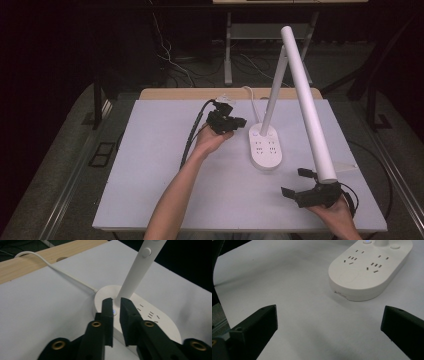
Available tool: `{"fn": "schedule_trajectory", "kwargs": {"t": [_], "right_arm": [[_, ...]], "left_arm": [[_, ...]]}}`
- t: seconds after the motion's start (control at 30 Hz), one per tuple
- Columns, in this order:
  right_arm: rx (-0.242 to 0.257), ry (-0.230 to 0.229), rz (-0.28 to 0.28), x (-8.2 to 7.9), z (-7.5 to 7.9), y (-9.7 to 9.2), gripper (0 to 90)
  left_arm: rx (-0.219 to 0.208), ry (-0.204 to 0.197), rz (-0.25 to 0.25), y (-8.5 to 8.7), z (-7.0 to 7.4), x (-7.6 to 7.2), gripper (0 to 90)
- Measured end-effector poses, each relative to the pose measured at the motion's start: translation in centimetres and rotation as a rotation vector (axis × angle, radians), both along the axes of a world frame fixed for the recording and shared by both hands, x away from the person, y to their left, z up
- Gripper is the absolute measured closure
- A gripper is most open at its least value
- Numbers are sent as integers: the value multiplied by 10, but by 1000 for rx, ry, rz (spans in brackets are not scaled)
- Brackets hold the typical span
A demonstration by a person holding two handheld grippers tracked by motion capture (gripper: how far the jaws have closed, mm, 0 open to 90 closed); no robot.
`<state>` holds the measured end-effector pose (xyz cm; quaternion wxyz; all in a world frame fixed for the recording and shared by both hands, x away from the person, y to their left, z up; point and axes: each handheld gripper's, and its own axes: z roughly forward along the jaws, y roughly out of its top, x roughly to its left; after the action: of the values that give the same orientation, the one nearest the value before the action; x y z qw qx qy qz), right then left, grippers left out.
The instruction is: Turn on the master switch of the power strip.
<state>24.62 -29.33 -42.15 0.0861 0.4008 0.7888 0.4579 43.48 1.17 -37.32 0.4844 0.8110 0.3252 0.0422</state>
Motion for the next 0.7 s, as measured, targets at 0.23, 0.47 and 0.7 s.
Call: {"fn": "schedule_trajectory", "kwargs": {"t": [0.23, 0.47, 0.7], "right_arm": [[2, -1, -5, 0, 0, 0, 3], [1, -3, -6, 0, 0, 0, 3], [4, -3, -5, -1, 1, 0, 3]], "left_arm": [[-21, 25, -41, 22, 8, -7, 365], [-39, 17, -36, 46, 13, -19, 85], [-37, 20, -23, 69, 14, -33, 0]]}}
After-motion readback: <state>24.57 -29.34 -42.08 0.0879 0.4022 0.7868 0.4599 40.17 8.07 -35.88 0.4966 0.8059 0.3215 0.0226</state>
